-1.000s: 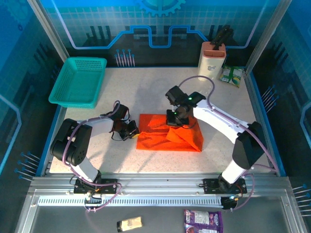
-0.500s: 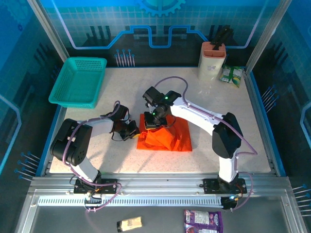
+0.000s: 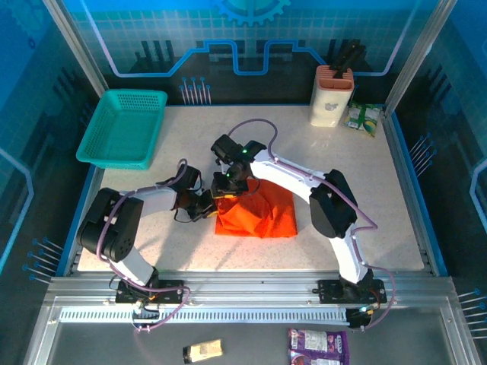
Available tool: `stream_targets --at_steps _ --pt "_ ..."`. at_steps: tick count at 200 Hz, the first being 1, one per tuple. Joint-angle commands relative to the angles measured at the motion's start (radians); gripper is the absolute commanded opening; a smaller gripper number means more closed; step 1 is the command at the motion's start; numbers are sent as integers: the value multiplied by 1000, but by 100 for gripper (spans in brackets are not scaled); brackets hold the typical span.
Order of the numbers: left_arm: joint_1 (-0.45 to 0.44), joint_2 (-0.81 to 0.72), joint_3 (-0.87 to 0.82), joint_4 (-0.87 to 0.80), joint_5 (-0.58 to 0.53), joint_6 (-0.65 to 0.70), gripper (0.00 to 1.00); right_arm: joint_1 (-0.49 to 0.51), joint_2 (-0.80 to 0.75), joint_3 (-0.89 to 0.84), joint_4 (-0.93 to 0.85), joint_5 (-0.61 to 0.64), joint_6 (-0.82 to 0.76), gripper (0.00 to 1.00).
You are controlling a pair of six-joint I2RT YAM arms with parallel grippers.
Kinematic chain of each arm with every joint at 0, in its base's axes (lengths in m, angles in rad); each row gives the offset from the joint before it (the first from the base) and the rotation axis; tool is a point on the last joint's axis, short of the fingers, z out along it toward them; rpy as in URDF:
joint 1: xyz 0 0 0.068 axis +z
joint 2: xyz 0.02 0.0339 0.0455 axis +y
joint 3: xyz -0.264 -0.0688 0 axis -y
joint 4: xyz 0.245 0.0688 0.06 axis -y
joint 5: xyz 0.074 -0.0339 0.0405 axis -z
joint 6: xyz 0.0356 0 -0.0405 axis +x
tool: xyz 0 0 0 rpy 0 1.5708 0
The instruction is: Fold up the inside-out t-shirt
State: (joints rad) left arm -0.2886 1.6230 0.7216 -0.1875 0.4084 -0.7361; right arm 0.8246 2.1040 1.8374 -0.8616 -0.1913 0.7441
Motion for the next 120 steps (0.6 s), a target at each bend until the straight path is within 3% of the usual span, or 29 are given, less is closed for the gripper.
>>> stream_targets --at_steps 1,22,63,94,120 --pt "-6 -43 -21 -107 -56 -16 7 13 -69 -10 53 0 9 42" --pt "-6 -93 2 -168 -87 -6 9 7 -133 -45 69 10 3 45" --pt "3 -212 55 -302 -165 19 14 -22 -217 -115 13 11 -84 43" --pt "2 -255 98 -312 -122 34 18 -41 -287 -235 -61 10 -157 39" --pt "-23 -230 170 -330 -85 58 21 -56 -357 -375 0 -37 -180 37"
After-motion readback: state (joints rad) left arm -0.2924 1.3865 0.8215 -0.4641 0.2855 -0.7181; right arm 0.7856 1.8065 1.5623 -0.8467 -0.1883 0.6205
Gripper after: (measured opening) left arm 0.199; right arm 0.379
